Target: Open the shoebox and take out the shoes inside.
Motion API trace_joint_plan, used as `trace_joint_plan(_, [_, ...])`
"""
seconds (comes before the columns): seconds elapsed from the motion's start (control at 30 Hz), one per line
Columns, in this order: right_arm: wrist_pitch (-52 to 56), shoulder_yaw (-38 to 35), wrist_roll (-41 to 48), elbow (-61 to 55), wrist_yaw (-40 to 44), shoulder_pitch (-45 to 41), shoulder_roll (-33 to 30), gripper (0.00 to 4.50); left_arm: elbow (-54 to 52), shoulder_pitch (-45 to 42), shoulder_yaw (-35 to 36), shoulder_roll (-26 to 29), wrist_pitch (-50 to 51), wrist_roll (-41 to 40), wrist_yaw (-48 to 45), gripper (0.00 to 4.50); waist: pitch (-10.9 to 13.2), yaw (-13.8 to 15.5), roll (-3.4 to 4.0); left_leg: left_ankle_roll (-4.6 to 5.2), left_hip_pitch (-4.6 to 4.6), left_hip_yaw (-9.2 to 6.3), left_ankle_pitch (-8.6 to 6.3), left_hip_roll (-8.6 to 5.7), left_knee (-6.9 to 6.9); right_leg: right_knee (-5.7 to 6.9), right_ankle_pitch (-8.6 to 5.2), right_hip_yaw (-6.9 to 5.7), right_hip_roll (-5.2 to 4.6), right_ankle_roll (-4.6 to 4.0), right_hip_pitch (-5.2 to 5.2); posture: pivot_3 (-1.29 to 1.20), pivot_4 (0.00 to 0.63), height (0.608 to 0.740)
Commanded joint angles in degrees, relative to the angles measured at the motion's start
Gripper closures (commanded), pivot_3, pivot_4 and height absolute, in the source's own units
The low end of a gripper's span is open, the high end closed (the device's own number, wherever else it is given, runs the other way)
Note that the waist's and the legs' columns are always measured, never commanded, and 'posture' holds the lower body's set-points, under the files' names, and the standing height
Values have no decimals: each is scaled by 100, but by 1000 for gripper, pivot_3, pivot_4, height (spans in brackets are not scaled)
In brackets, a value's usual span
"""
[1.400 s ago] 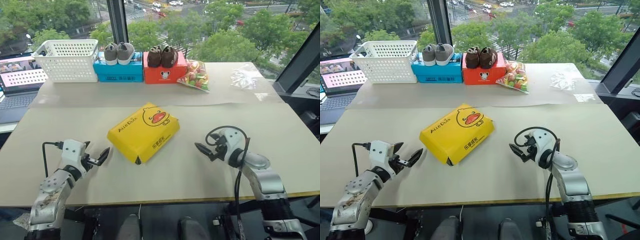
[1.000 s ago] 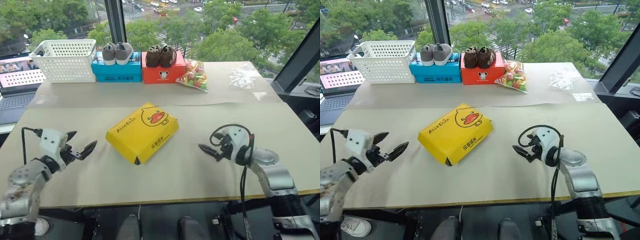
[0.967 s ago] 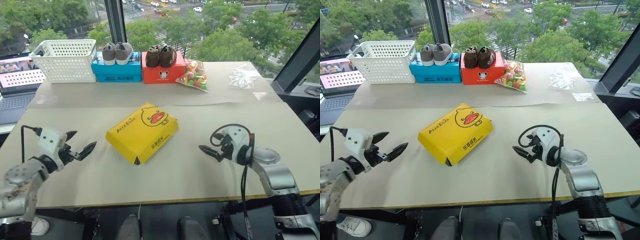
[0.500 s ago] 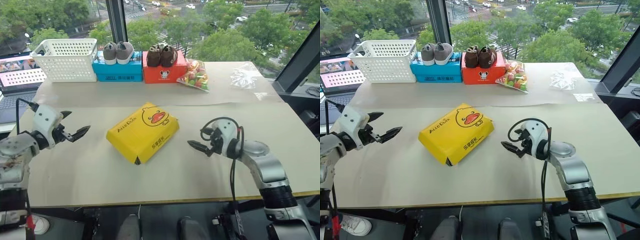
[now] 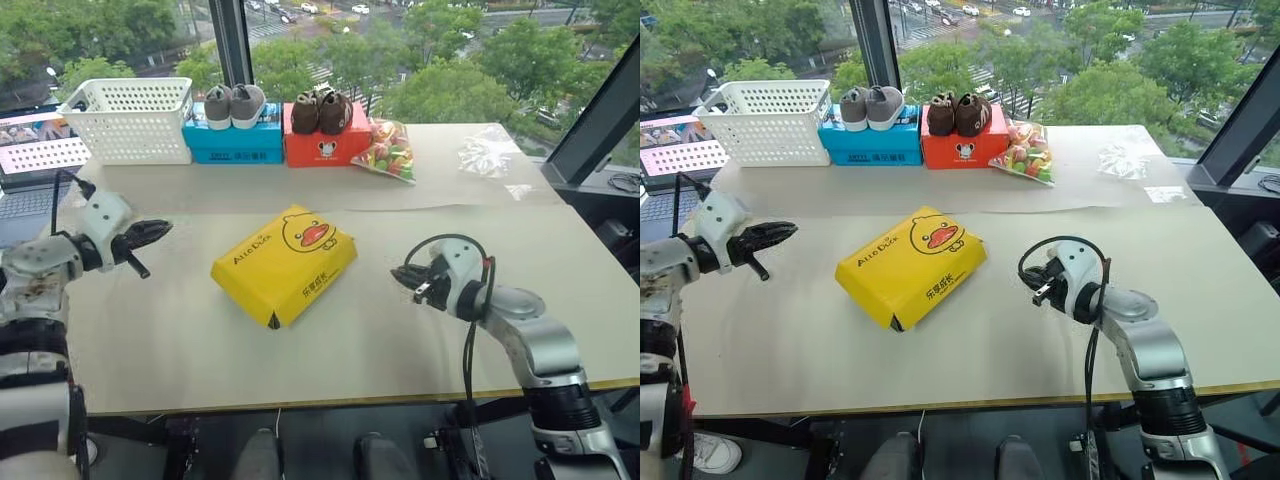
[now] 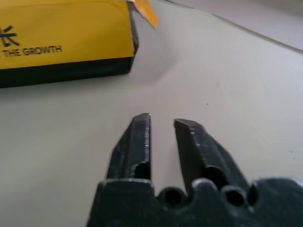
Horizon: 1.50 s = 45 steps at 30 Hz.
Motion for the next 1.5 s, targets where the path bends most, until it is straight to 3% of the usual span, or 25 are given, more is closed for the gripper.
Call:
trace_joint_plan(0.03, [-357,289,-261,288,-148,-175,176,4469,788,-558,-384,-452,-1141,451,124,4500,-1,15,-1,0,0,1,0,-1,-2,0,3,2,-2,-4,1,0,150,740])
trace_joint_plan(0.17, [-709,605,-589,769,-229,-463,371,4469,1656,-1093,-991,-1085,-1926,1248,748,4500,0,68,-2,0,-6,1,0,-4,3,-4,7,0,-1,-5,1,0,150,740])
trace_joint_plan(0.37, [-684,568,-522,844,-251,-701,570,4469,2180,-1395,-1332,-1375,-2272,1768,1420,4500,6,-12,-10,0,-14,-1,0,-5,3,15,16,3,-1,-12,-12,0,150,740])
trace_joint_plan(0.53, [-773,719,-560,991,-165,-849,771,4469,2141,-1340,-1325,-1684,-2474,1614,836,4500,6,1,-10,0,-12,-1,0,-6,8,40,9,3,-2,-3,-19,0,150,740])
trace_joint_plan(0.67, [-1199,814,-691,1794,-140,-1107,997,4469,1968,-1191,-1164,-1947,-2257,1244,97,4500,6,10,-10,0,-12,-1,0,-8,15,41,10,3,-4,-5,-16,0,150,740])
trace_joint_plan(0.8, [-1808,921,-849,2739,82,-1515,1085,4469,769,-675,-1204,-2180,-1251,546,-1301,4500,5,-18,-10,0,-10,-2,0,-10,15,42,13,3,-5,-11,-14,0,150,740])
trace_joint_plan(0.9, [-2015,1083,-1029,3029,434,-1738,891,4469,-1463,181,-1371,-2004,429,-139,-1937,4500,5,-39,-8,0,-6,-3,0,-9,15,46,15,6,-4,-14,-12,0,150,740])
trace_joint_plan(1.0, [-1689,1416,-911,2247,1416,-1544,451,4469,-3686,1138,-1474,-1556,2068,-610,-2049,4500,7,-35,-7,0,-7,-4,0,-8,13,47,13,10,-4,-15,-11,0,150,740])
trace_joint_plan(1.13, [-1135,1586,-653,1209,2117,-1183,1,4469,-5183,1840,-1417,-1193,3213,-918,-1843,4500,9,-55,-2,3,-6,-4,-2,-6,7,59,5,14,-2,-24,-18,0,150,740])
trace_joint_plan(1.27, [-579,1602,-524,304,2349,-835,-342,4469,-6041,2455,-1243,-1042,3813,-1086,-1522,4500,9,-53,-3,3,2,-5,-2,-2,13,70,-19,13,2,-2,-20,0,150,740])
trace_joint_plan(1.5, [-723,1371,-812,772,1950,-839,-281,4469,-5804,2547,-981,-920,3566,-844,-923,4500,9,-34,-4,3,22,-4,-1,1,18,69,-30,14,3,3,-7,0,150,740])
